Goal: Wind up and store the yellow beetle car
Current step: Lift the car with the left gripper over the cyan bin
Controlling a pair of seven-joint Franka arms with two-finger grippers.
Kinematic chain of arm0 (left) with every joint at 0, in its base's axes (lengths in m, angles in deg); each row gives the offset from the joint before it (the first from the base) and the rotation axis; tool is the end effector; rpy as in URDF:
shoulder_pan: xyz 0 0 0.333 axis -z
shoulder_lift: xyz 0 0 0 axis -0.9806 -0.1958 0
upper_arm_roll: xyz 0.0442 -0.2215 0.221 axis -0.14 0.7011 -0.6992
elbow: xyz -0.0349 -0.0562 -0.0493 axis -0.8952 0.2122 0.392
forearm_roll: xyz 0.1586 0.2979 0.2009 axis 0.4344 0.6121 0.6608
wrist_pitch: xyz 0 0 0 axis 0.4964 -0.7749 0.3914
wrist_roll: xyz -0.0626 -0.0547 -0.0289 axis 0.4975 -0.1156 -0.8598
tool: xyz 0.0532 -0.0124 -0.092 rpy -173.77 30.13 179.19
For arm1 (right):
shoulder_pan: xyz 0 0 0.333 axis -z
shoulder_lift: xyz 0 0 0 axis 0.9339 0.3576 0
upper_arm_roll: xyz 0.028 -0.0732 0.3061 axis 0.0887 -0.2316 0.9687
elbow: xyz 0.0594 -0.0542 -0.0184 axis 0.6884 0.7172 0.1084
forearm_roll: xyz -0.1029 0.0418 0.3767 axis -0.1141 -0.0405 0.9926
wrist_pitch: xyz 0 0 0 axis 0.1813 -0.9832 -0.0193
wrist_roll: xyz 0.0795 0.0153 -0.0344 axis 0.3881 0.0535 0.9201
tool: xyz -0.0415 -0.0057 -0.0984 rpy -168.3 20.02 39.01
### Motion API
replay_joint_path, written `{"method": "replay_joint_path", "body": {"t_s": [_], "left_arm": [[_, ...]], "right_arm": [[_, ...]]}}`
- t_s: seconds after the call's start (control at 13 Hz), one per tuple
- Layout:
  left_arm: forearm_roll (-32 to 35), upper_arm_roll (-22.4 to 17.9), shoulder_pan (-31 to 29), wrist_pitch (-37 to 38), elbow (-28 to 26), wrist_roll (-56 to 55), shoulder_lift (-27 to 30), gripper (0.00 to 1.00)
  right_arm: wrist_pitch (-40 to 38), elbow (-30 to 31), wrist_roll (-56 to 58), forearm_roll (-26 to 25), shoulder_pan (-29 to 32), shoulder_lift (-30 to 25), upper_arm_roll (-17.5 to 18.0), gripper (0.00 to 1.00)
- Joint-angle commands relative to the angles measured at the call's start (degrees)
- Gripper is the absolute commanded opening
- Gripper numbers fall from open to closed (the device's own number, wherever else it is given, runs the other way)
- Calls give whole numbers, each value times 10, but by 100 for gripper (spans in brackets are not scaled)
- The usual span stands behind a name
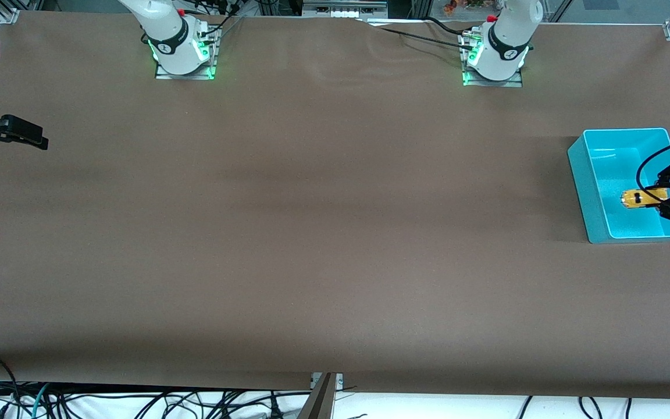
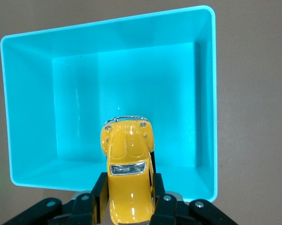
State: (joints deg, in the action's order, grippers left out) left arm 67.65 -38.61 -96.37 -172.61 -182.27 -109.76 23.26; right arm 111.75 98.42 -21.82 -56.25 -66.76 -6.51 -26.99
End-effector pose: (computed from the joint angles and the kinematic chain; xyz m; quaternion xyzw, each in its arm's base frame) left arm 0.5825 0.2488 0.3512 -0.6943 -0.7095 0.0758 0.0942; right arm 0.5795 -0.0371 0.5974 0.9972 0.0084 -0.0738 0.0126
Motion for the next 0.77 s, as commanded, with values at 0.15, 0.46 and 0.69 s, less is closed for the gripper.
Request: {"method": "replay_joint_path", "body": {"t_s": [0.15,0.46,0.69], "left_arm": [[11,8,-21,-40,-52,8,7,0],[19,7,-28,-157,-162,14,31,0],[19,8,-53,-189,-221,46,60,0]], "right_arm": [[-3,-1,-8,5,4,-6,1,100],[-3,-1,-7,4,4,-6,1,100],[-3,-1,-8,4,4,-6,1,100]]}}
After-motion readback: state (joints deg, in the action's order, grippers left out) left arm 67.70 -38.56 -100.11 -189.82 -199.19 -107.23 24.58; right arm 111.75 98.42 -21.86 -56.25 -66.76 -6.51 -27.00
